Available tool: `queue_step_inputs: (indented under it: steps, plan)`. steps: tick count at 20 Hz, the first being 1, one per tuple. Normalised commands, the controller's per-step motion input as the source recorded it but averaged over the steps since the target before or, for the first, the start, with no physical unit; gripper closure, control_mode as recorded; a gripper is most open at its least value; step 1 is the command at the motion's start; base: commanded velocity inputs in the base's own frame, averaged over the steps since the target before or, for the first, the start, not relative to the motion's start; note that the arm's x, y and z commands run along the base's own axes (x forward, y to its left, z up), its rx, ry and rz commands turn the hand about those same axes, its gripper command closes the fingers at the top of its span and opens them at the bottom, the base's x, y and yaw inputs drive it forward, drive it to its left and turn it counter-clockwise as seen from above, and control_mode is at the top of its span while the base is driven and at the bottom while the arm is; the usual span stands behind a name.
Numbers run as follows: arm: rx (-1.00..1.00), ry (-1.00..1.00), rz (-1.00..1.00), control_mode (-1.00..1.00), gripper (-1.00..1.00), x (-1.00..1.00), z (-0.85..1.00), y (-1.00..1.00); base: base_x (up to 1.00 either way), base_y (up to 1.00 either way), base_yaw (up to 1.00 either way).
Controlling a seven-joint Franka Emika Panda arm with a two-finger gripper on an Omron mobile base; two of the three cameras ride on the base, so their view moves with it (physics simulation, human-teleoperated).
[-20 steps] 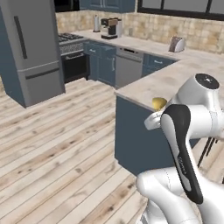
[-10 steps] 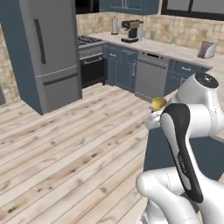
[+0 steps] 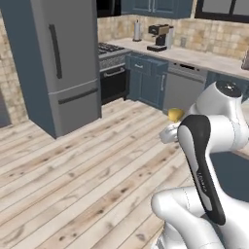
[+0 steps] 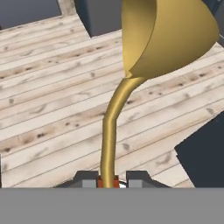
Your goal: Pick up the metallic utensils from the counter and place them in the open drawer. Make sure not to pick up any wooden utensils.
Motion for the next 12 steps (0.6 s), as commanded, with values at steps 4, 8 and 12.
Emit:
queue_step_inputs:
  steps: [4,8,12]
  plan:
    - [0.0,0.0,0.0,1.0,1.0,0.0,0.0,0.0,0.74,0.15,-0.18]
    - [0.0,0.0,0.0,1.0,1.0,0.0,0.0,0.0,0.91,0.01,-0.15]
    - [0.0,0.0,0.0,1.0,1.0,0.0,0.0,0.0,1.0,0.0,-0.14]
